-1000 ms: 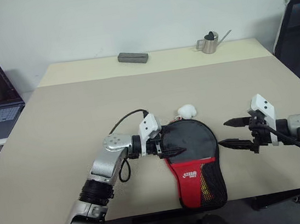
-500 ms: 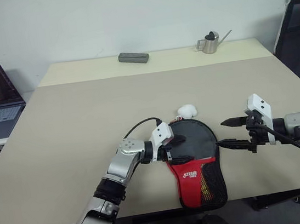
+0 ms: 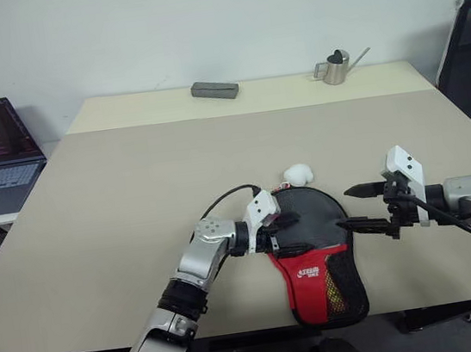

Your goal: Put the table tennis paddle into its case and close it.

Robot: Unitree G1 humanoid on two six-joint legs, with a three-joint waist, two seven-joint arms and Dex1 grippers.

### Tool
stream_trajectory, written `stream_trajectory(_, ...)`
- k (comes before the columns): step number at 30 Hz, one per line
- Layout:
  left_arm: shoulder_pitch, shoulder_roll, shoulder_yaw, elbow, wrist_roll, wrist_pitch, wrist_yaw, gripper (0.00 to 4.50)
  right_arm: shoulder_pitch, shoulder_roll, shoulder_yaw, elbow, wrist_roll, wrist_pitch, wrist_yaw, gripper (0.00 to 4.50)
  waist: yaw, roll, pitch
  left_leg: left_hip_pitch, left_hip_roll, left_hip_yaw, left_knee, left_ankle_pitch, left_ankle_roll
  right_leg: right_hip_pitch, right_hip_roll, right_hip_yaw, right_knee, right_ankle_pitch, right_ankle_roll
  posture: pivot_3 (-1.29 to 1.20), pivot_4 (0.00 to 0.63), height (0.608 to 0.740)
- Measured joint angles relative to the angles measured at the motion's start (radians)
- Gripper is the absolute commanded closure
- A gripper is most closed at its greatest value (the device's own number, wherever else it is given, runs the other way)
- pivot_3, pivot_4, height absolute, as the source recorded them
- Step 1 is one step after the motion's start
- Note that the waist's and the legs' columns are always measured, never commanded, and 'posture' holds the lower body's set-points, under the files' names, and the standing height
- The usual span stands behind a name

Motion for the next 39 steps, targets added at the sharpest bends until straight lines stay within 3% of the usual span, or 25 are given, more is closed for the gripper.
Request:
stream_trajectory(8, -0.018, 0.024, 0.013, -0.052, -0.051, 0.073, -0.043, 0.25, 0.016, -0.006, -0.002, 0.000, 0.009, 0.001, -0.001, 0.00, -0.006, 0.000, 0.000, 0.000, 0.001, 0.000, 0.000, 0.000, 0.000, 0.000, 0.001, 0.000, 0.000, 0.000, 0.000, 0.00, 0.150, 0.740)
stream_trajectory(27, 0.005, -0.020, -0.071, 0.045, 0.069, -0.090, 0.036, 0.25, -0.033, 0.013, -0.001, -0.001, 0.034, 0.029, -0.036, 0.00, -0.004, 0.004, -0.003, 0.004, 0.001, 0.001, 0.001, 0.000, 0.000, 0.003, 0.001, 0.001, 0.001, 0.000, 0.000, 0.00, 0.150, 0.740)
stream_trajectory(31, 0.012, -0.023, -0.062, 0.053, 0.067, -0.093, 0.037, 0.25, -0.185, 0.115, 0.014, 0.081, 0.028, 0.068, -0.124, 0.00, -0.007, 0.007, -0.005, 0.005, 0.001, 0.001, 0.000, 0.000, 0.000, 0.004, 0.001, 0.001, 0.001, 0.000, 0.000, 0.00, 0.150, 0.740)
stream_trajectory(36, 0.003, -0.032, -0.058, 0.076, 0.064, -0.093, 0.036, 0.25, -0.431, 0.298, 0.071, 0.338, -0.059, 0.103, -0.297, 0.00, -0.010, 0.012, -0.009, 0.007, 0.001, 0.002, 0.000, 0.000, 0.000, 0.005, 0.001, 0.002, 0.002, 0.000, 0.000, 0.00, 0.150, 0.740)
stream_trajectory(39, 0.000, -0.040, -0.056, 0.080, 0.060, -0.086, 0.028, 0.25, -0.491, 0.356, 0.101, 0.440, -0.106, 0.100, -0.343, 0.00, -0.005, 0.012, -0.009, 0.006, 0.000, 0.001, -0.001, 0.000, 0.000, 0.004, 0.001, 0.001, 0.002, 0.003, -0.005, 0.00, 0.150, 0.740)
